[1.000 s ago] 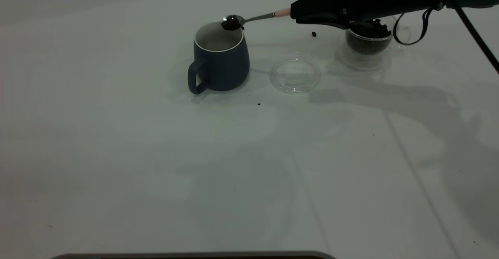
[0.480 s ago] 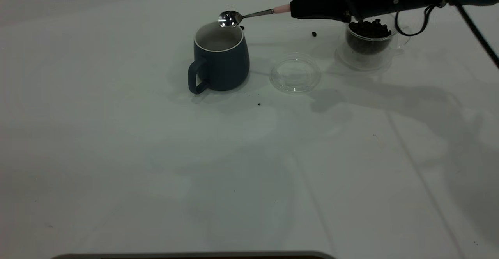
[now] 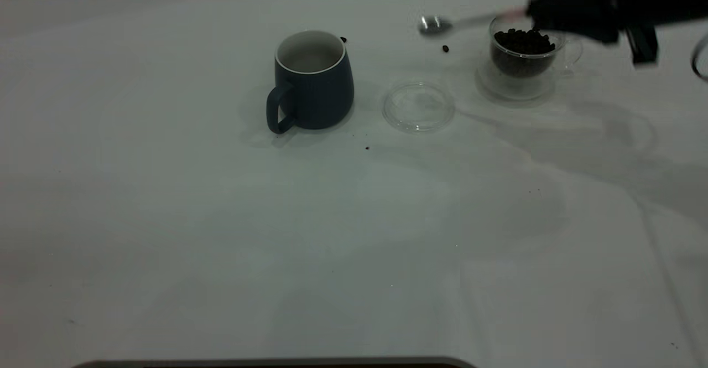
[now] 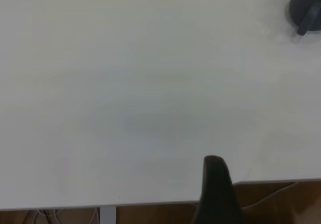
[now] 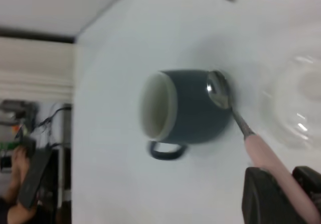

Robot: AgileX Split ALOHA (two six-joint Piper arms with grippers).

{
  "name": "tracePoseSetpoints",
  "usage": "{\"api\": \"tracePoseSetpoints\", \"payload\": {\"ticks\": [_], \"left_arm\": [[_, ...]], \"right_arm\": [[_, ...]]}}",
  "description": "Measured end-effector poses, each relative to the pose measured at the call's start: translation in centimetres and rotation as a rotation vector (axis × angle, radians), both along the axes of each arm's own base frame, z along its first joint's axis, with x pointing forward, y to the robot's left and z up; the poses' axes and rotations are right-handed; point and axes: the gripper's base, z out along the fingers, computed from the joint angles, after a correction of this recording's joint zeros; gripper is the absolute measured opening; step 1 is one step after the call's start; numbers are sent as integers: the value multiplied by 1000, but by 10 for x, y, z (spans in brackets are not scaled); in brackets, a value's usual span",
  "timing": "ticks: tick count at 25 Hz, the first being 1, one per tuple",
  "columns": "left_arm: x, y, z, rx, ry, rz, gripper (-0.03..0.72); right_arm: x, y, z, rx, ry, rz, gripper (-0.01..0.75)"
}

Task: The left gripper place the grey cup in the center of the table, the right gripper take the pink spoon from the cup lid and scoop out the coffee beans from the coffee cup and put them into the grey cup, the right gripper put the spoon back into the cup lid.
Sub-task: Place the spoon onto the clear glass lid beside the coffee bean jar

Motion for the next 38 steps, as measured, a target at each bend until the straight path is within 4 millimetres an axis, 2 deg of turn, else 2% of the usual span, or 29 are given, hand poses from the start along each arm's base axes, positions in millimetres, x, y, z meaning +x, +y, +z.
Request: {"api": "tracePoseSetpoints", "payload": {"ticks": [3,7,12,18,24,31,34,36,38], "left_arm": [[0,0,0,0,0,0,567],[0,0,0,0,0,0,567],[0,0,0,-2,0,2,567],[0,0,0,-2,0,2,567],[0,0,0,-2,0,1,567],[0,0,0,-2,0,1,567],[0,0,0,-2,0,1,567],[0,0,0,-2,0,1,567],[0,0,0,-1,0,1,567]], "right_arm": [[-2,-2,-19,2,59,-16,113],[6,-2,-49,24,103,-14,113],[17,1,-71,56,110,0,113],[25,6,-85,62,109,15,113],[33,12,-90,58,89,38,113],[32,17,-99,71,100,52,116],[31,17,-100,79,102,55,179],[30,18,-101,83,104,56,281],[30,18,-100,91,101,59,419]]}}
